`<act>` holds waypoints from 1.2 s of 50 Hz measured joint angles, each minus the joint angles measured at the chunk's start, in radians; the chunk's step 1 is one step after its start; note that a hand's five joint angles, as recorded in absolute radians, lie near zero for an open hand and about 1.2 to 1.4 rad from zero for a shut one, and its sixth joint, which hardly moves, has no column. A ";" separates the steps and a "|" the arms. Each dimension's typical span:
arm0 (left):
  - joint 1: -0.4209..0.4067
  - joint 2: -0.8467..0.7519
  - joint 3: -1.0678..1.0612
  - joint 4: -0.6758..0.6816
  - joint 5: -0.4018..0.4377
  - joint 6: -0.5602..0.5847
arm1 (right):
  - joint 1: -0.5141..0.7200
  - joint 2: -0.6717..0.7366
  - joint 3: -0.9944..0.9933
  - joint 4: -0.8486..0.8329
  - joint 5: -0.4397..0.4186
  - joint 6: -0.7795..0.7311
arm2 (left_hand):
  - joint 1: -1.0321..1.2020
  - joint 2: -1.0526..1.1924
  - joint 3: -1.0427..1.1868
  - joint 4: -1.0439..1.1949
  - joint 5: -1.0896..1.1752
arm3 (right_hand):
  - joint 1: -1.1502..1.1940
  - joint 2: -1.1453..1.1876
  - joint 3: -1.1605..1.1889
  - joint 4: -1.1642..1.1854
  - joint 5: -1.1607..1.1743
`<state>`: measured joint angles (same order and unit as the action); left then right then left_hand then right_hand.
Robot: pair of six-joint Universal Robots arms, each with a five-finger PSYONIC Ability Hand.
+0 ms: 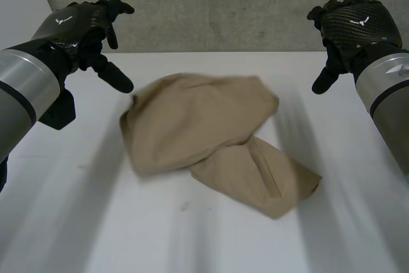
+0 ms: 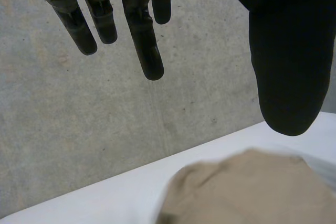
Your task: Fold the shorts.
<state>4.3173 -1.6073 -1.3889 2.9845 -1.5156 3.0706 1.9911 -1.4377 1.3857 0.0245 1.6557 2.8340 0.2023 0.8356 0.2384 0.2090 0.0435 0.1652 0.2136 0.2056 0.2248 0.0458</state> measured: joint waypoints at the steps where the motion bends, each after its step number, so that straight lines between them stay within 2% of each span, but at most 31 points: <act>1: 0.000 -0.001 0.000 0.000 0.000 0.000 | 0.000 0.000 0.000 0.000 0.000 0.000 | 0.000 0.000 0.000 0.000 0.000 | 0.000 0.000 0.000 0.000 0.000; 15: -0.003 -0.030 0.000 0.013 0.001 0.007 | 0.000 0.003 0.000 0.000 -0.006 -0.003 | 0.000 0.000 0.000 0.000 0.000 | 0.000 0.000 0.000 0.000 0.000; 24: -0.004 -0.120 0.002 0.032 -0.001 0.049 | 0.000 0.005 0.007 0.004 -0.059 -0.052 | 0.000 0.000 0.000 0.000 0.000 | 0.000 0.000 0.000 0.000 0.000; 28: -0.022 -0.205 0.001 0.031 -0.004 0.127 | 0.003 0.008 0.021 0.018 -0.103 -0.128 | 0.000 0.000 0.000 0.000 0.000 | 0.000 0.000 0.000 0.000 0.000; 33: -0.084 -0.337 0.001 0.035 -0.019 0.201 | 0.010 0.029 0.049 0.043 -0.134 -0.279 | 0.000 0.000 0.000 0.000 0.000 | 0.000 0.000 0.000 0.000 0.000; 38: -0.125 -0.462 0.008 0.066 -0.065 0.217 | 0.017 0.053 0.077 0.048 -0.135 -0.378 | 0.004 0.000 0.000 0.001 0.000 | 0.000 0.000 0.000 0.000 0.000; 44: -0.142 -0.569 0.023 0.120 -0.109 0.219 | 0.020 0.073 0.116 0.036 -0.133 -0.400 | 0.027 0.000 0.005 0.018 0.018 | 0.000 0.000 0.000 0.000 0.000; 47: -0.147 -0.618 0.039 0.147 -0.121 0.219 | 0.019 0.080 0.144 0.020 -0.133 -0.398 | 0.148 0.000 0.094 0.129 0.121 | 0.000 0.000 0.000 0.000 0.000; 48: -0.149 -0.645 0.052 0.161 -0.125 0.220 | 0.017 0.082 0.166 0.001 -0.133 -0.396 | 0.251 0.000 0.190 0.223 0.215 | 0.000 0.000 0.000 0.000 0.000; 49: -0.149 -0.645 0.052 0.161 -0.125 0.220 | 0.017 0.082 0.166 0.001 -0.133 -0.396 | 0.251 0.000 0.190 0.223 0.215 | 0.000 0.000 0.000 0.000 0.000; 52: -0.150 -0.682 0.076 0.183 -0.126 0.220 | 0.010 0.084 0.214 -0.044 -0.132 -0.393 | 0.447 0.000 0.391 0.416 0.401 | 0.000 0.000 0.000 0.000 0.000; 54: -0.150 -0.690 0.082 0.188 -0.125 0.220 | 0.009 0.083 0.228 -0.058 -0.132 -0.393 | 0.494 0.000 0.448 0.479 0.462 | 0.000 0.000 0.000 0.000 0.000; 58: -0.147 -0.686 0.094 0.204 -0.127 0.218 | 0.005 0.080 0.258 -0.083 -0.132 -0.393 | 0.934 0.309 0.874 0.913 0.894 | 0.000 0.000 0.000 0.000 0.000; 60: -0.144 -0.661 0.098 0.213 -0.131 0.215 | 0.005 0.077 0.266 -0.088 -0.132 -0.394 | 0.939 0.347 0.920 0.962 0.922 | 0.000 0.000 0.000 0.000 0.000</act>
<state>4.1729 -2.2686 -1.2913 3.1977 -1.6468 3.2856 1.9957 -1.3606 1.6515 -0.0633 1.5238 2.4404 1.1410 1.1822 1.1580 1.1708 0.9655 0.1652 0.2138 0.2056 0.2248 0.0458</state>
